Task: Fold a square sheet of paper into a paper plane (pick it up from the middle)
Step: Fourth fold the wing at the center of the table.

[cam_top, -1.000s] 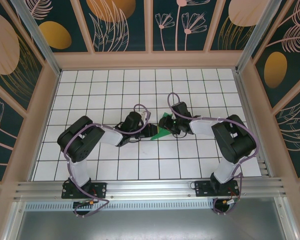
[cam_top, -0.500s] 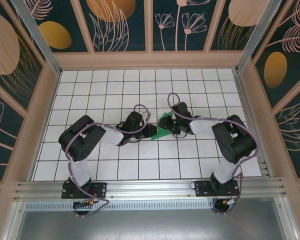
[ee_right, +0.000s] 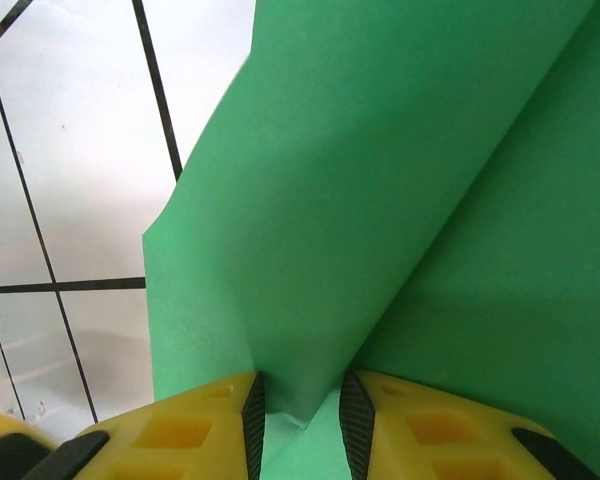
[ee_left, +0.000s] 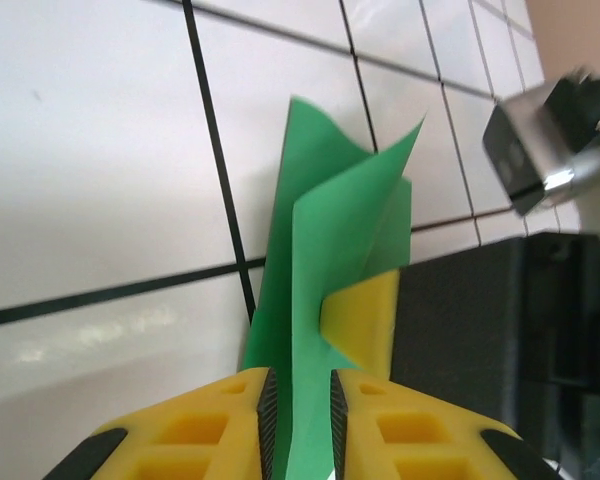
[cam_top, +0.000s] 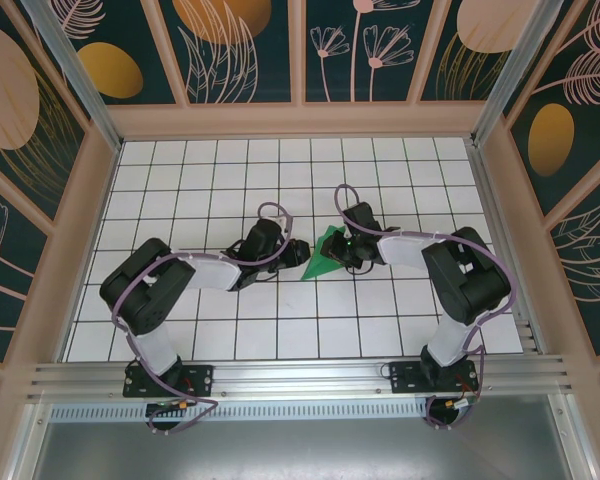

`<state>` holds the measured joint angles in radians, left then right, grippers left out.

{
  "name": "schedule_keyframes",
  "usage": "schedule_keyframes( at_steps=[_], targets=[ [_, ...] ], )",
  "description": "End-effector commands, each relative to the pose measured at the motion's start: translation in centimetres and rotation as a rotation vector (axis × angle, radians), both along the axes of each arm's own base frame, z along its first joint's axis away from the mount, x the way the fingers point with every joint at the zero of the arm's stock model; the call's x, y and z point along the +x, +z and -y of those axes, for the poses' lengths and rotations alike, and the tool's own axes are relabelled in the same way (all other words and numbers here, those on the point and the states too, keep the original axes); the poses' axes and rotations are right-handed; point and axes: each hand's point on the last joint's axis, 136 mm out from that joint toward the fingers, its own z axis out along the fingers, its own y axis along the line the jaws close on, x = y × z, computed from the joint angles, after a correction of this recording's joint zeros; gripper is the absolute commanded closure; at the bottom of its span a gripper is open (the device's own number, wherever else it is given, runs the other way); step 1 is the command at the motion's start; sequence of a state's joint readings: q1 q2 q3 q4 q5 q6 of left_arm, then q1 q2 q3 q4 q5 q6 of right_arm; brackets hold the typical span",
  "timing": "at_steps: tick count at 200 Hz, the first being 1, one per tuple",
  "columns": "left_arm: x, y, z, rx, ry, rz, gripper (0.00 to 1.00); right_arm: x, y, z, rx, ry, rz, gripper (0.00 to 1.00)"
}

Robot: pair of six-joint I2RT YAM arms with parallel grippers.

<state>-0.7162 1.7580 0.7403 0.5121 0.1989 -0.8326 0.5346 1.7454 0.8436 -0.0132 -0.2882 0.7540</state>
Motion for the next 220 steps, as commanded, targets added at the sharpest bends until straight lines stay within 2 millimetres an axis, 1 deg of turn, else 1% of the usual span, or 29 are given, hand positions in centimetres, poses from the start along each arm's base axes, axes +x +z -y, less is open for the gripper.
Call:
schedule_keyframes(
  at_steps=[1,28,50,71,116,139,154,177,199,220],
  targets=[
    [0.3,-0.2,-1.4,0.031,0.076,0.005,0.74,-4.5,-5.5,3.9,-0.188,0.006,-0.199,0.68],
    [0.1,0.0,-0.8,0.002,0.041,0.012,0.74,-4.8,-5.8,4.0,-0.193,0.008,-0.21,0.68],
    [-0.6,0.5,0.6,-0.056,-0.039,0.018,0.74,-4.8,-5.9,4.1,-0.191,-0.003,-0.216,0.68],
    [-1.5,1.2,1.9,-0.119,-0.125,0.033,0.72,-4.4,-5.6,3.8,-0.166,-0.012,-0.204,0.67],
    [-1.2,-1.0,0.9,-0.004,-0.117,0.039,0.65,-3.7,-4.0,2.5,-0.089,0.018,-0.137,0.65],
    [-1.1,-1.7,1.1,0.011,-0.134,0.04,0.63,-3.5,-3.3,1.9,-0.047,0.046,-0.102,0.65],
    [-1.2,-2.2,1.6,0.007,-0.16,0.031,0.63,-3.5,-3.0,1.6,-0.025,0.059,-0.093,0.65],
    [-1.3,-2.4,2.4,-0.026,-0.19,0.025,0.64,-3.3,-2.3,1.1,0.007,0.073,-0.073,0.65],
    [-1.4,-1.8,3.0,-0.063,-0.212,0.032,0.66,-2.8,-1.5,0.8,0.036,0.079,-0.051,0.65],
    [-1.3,-1.7,3.2,-0.067,-0.216,0.035,0.68,-2.4,-0.8,0.5,0.067,0.083,-0.033,0.65]
  ],
)
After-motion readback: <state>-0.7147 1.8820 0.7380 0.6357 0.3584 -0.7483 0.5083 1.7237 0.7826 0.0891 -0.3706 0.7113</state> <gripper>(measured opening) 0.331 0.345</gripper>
